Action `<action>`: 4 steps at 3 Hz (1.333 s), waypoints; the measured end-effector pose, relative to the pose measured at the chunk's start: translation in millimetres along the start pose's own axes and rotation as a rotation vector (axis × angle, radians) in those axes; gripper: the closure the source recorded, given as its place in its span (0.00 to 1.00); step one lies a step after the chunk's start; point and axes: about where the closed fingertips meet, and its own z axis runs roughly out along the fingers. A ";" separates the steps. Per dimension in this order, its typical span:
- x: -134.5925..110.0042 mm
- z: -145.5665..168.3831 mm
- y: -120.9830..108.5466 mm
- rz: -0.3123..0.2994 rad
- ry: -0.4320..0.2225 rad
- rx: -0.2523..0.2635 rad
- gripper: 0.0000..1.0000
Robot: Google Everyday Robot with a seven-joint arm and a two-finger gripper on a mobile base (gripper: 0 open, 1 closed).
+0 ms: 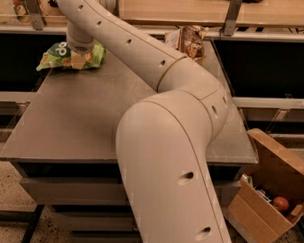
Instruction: Pick green rice chip bag
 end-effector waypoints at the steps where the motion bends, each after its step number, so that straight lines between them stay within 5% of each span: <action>1: 0.6 1.5 1.0 -0.001 0.003 -0.004 0.80; 2: -0.9 2.0 1.8 -0.007 0.005 -0.007 1.00; 4: 6.6 -12.1 -7.2 0.026 -0.024 0.006 1.00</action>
Offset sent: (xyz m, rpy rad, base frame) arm -0.0014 0.0005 0.0060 -0.0101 -0.0055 0.0062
